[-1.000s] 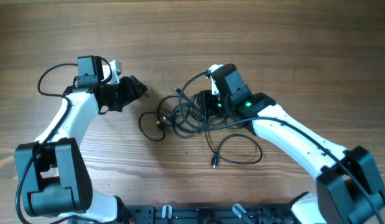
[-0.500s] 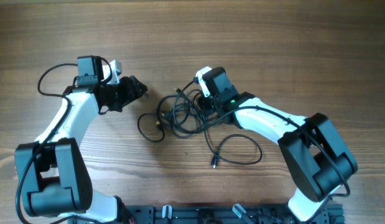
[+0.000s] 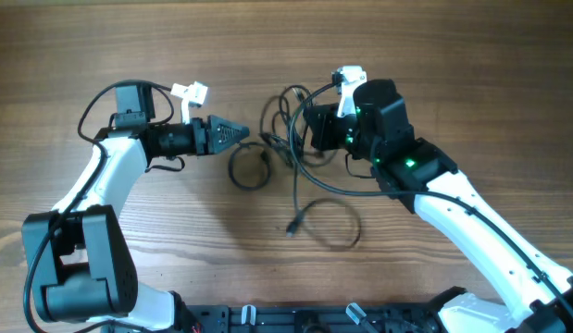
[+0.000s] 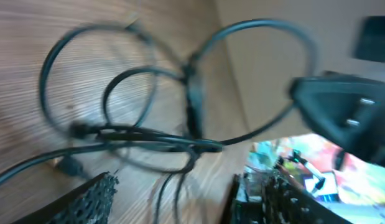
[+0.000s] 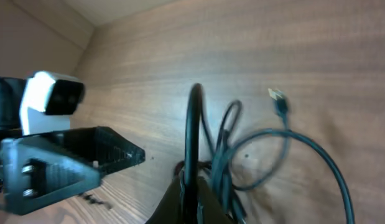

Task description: Untangle cables

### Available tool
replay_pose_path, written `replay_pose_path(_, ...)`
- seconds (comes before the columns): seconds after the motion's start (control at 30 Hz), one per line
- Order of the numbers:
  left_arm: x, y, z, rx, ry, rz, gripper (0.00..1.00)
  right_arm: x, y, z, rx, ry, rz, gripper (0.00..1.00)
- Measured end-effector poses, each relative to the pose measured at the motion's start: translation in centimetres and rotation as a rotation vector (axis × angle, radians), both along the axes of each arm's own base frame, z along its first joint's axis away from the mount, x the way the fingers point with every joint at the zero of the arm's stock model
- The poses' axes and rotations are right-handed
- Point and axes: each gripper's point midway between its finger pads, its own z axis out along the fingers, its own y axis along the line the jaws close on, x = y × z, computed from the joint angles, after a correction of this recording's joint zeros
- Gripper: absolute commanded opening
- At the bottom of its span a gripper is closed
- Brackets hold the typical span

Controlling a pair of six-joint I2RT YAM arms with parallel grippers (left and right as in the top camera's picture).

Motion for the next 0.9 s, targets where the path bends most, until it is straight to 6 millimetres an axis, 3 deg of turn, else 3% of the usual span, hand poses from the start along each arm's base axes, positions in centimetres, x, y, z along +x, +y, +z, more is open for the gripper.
replay_pose_path(0.03,-0.2,-0.1,0.3,-0.016,-0.01,-0.012,0.91,0.1,0.0,-0.4,0.001,0.016,-0.007,0.04)
replay_pose_path(0.1,-0.7,-0.5,1.1,-0.065,-0.025,-0.043,0.73,0.3,0.1,-1.7,0.0,0.056,-0.025,0.04)
replay_pose_path(0.2,-0.9,-0.7,1.3,-0.075,-0.046,-0.06,0.72,0.9,0.6,-2.8,0.023,0.09,-0.04,0.04)
replay_pose_path(0.3,-0.8,-1.9,0.9,-0.046,-0.045,-0.078,0.72,1.7,1.9,-0.7,0.105,0.017,-0.005,0.04)
replay_pose_path(0.4,-0.5,-3.3,-0.5,0.04,0.026,-0.054,0.8,1.8,3.1,1.2,0.178,-0.031,0.051,0.04)
replay_pose_path(0.47,-0.5,-4.0,-1.2,0.077,0.061,-0.043,0.8,1.6,3.2,1.2,0.18,-0.026,0.059,0.04)
replay_pose_path(0.53,-0.7,-5.3,-1.7,0.11,0.083,-0.049,0.69,1.5,3.3,1.2,0.182,-0.022,0.066,0.04)
replay_pose_path(0.63,-0.9,-6.3,-1.9,0.128,0.094,-0.057,0.68,1.4,3.3,1.0,0.171,-0.021,0.072,0.04)
replay_pose_path(0.8,0.0,-5.0,-4.2,0.244,0.219,0.083,0.73,1.0,3.6,1.1,0.154,-0.048,0.124,0.04)
replay_pose_path(0.9,0.5,-4.3,-4.9,0.287,0.255,0.145,0.63,0.5,4.1,1.2,0.158,-0.053,0.169,0.04)
